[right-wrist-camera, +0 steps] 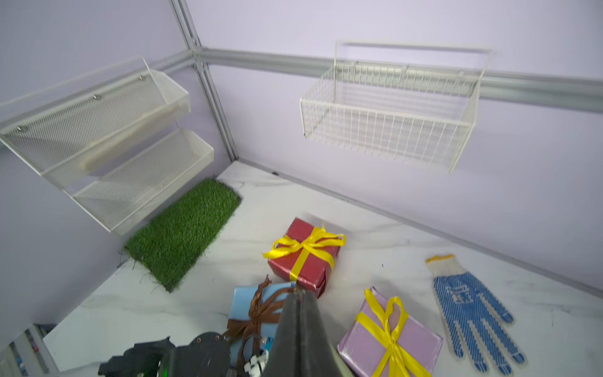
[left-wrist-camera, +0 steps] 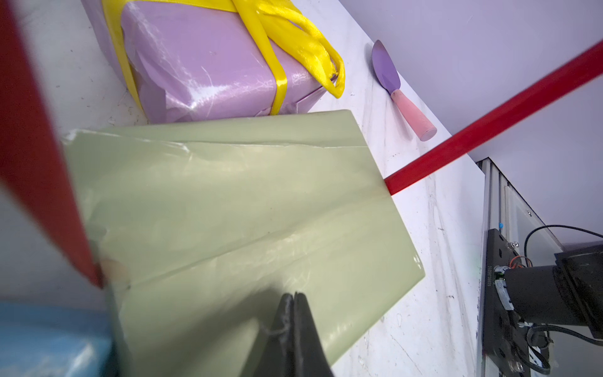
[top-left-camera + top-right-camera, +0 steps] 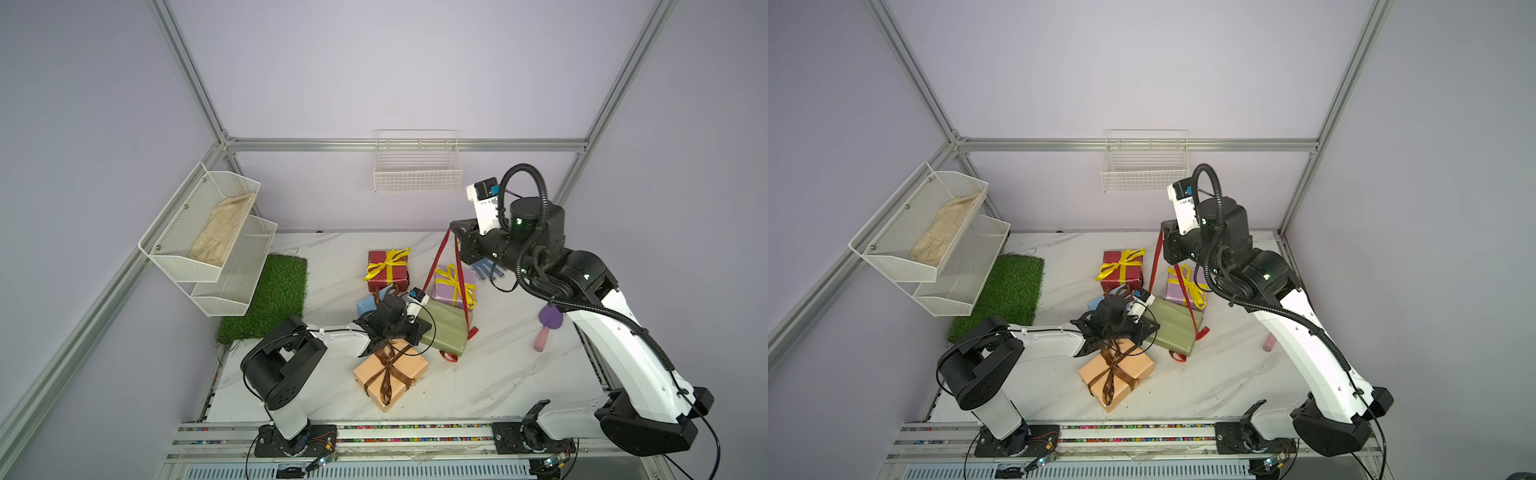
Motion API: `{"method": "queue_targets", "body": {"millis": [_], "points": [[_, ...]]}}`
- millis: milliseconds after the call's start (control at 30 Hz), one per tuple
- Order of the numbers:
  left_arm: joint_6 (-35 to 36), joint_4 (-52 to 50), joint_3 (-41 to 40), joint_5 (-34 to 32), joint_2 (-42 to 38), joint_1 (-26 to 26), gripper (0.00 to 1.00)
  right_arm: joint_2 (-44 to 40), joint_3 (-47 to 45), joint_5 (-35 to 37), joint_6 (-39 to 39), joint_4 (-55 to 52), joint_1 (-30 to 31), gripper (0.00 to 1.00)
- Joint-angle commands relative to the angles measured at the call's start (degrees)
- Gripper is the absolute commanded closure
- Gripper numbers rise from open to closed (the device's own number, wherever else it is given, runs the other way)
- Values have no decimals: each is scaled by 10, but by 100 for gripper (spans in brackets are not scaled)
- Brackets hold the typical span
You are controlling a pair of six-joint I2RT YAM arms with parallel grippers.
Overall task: Untie the ribbon bows on the gift boxes
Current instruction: Pull the ribbon from the gift box.
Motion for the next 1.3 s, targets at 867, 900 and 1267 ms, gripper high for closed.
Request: {"method": "queue_targets", "body": {"millis": [867,900,1267], "points": [[-18,11,18,-10,34,-2,100,125,391,190,-340,157,-2,100],[-18,11,18,-12,35,-2,100,126,395,191,-347,166,-2,100],[-19,-2,38,-17,46,-2,100,106,378,218,-443,276,-2,100]]}}
